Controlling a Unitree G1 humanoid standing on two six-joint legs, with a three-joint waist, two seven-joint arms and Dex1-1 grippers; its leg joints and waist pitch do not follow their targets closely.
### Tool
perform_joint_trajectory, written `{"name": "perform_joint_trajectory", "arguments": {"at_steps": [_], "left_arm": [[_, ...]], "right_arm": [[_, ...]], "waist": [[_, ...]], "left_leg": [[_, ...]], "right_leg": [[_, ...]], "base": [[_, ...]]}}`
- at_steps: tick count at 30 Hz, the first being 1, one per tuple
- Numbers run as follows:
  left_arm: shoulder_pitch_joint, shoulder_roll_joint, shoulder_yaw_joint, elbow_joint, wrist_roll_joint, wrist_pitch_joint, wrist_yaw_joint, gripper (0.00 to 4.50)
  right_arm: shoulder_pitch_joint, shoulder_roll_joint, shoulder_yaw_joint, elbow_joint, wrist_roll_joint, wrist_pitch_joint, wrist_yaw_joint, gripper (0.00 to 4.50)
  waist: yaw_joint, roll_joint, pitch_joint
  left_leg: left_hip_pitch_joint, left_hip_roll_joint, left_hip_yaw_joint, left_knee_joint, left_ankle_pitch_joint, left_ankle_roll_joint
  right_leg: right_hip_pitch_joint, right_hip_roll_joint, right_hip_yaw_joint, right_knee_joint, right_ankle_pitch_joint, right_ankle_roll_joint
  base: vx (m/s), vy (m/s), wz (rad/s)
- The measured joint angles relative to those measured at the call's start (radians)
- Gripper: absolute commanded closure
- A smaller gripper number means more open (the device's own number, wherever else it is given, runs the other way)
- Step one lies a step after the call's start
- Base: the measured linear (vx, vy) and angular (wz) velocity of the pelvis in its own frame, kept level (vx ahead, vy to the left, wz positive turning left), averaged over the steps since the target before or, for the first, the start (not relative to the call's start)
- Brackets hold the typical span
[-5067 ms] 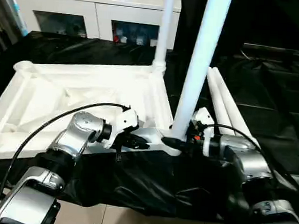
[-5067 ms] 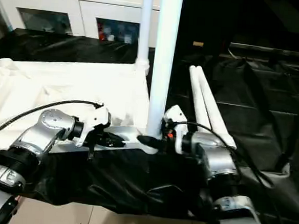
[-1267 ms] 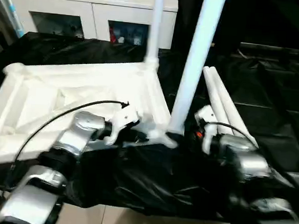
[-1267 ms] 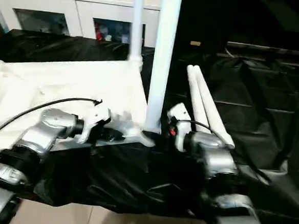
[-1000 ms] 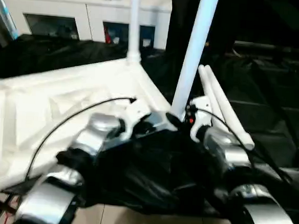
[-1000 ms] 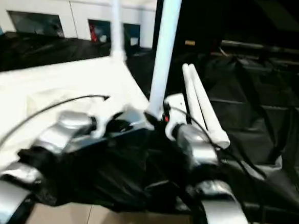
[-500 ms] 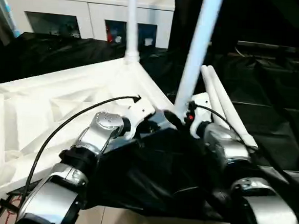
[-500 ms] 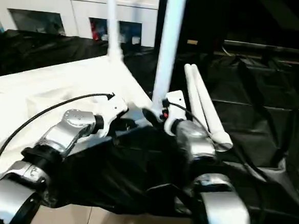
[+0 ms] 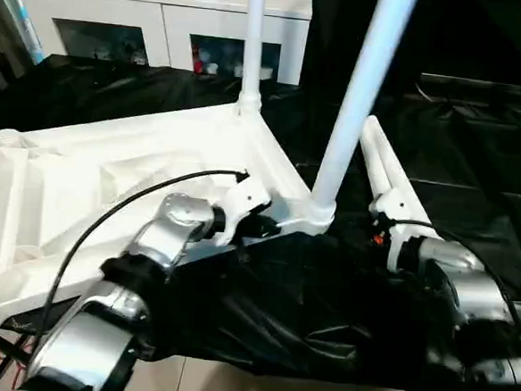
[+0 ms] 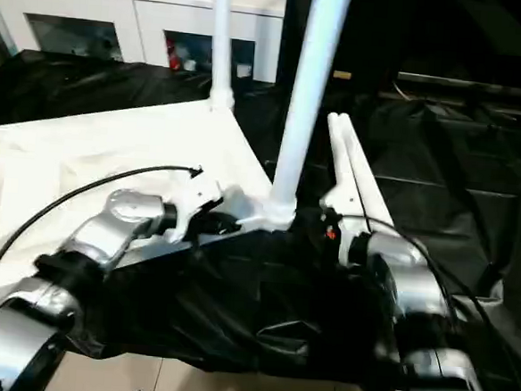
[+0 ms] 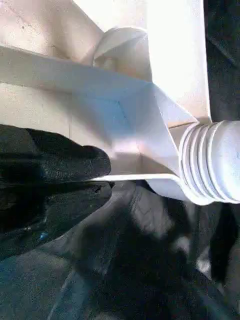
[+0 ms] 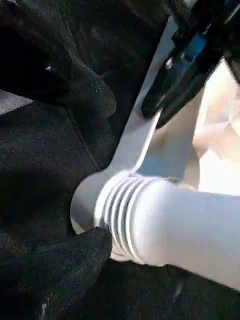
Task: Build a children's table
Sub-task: Rotate leg to tighten, then rotate table base
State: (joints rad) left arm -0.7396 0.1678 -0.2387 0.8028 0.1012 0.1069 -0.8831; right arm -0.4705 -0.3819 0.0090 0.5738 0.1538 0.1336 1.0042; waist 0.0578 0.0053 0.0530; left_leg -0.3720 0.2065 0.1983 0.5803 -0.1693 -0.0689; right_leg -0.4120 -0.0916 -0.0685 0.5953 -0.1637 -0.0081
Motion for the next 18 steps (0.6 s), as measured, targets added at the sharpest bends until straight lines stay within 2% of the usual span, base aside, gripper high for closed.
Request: {"name": "perform_joint_trajectory", "arguments": {"at_steps": [5,6,9,11,15,18], "left_arm": [[-0.038,-0.051,0.015,0.054,0.009,0.016,0.105,4.5],[-0.047,-0.064,0.024,0.068,0.009,0.016,0.128,4.22],[-0.058,-0.092,0.066,0.087,-0.011,0.005,0.193,4.22],[-0.066,-0.107,0.085,0.081,-0.038,-0.025,0.208,3.91],[-0.091,-0.094,0.104,0.056,-0.036,-0.056,0.304,3.82],[-0.087,-0.051,0.133,0.027,-0.025,-0.041,0.38,3.82]], "right_arm": [[0.028,0.032,-0.003,-0.109,0.025,0.074,-0.056,0.58],[0.028,0.051,-0.003,-0.108,0.021,0.087,-0.088,0.58],[0.027,0.124,0.001,-0.085,-0.009,0.1,-0.2,0.58],[0.019,0.147,0.001,-0.062,-0.019,0.104,-0.249,0.58],[-0.021,0.199,0.014,-0.052,-0.04,0.134,-0.345,0.58],[-0.028,0.233,0.027,-0.049,-0.051,0.141,-0.391,0.58]], "waist": [[-0.002,0.0,0.0],[-0.004,0.0,0.0],[-0.01,0.0,0.0],[-0.005,0.0,0.0],[-0.011,0.0,0.0],[-0.017,0.0,0.0]], "left_leg": [[-0.001,0.0,0.0,0.0,0.0,0.0],[-0.001,0.0,0.0,0.0,0.0,0.0],[-0.007,0.0,-0.001,0.001,0.0,0.0],[-0.012,0.0,-0.002,0.003,0.001,0.002],[-0.012,0.001,-0.002,0.005,0.0,0.006],[-0.012,0.001,-0.002,0.006,-0.002,0.003]], "right_leg": [[0.0,0.0,0.0,0.0,0.0,0.0],[-0.001,0.0,0.0,0.0,0.0,0.0],[-0.007,0.0,0.0,0.0,0.0,0.0],[-0.009,0.0,-0.002,0.0,0.0,0.0],[-0.008,0.0,-0.001,0.0,0.0,0.0],[-0.008,0.0,-0.001,0.0,0.0,0.0]], "base": [[0.0,0.0,0.0],[0.0,0.0,0.0],[0.0,0.0,0.0],[0.0,0.0,0.0],[0.0,0.0,0.0],[0.0,0.0,0.0]]}}
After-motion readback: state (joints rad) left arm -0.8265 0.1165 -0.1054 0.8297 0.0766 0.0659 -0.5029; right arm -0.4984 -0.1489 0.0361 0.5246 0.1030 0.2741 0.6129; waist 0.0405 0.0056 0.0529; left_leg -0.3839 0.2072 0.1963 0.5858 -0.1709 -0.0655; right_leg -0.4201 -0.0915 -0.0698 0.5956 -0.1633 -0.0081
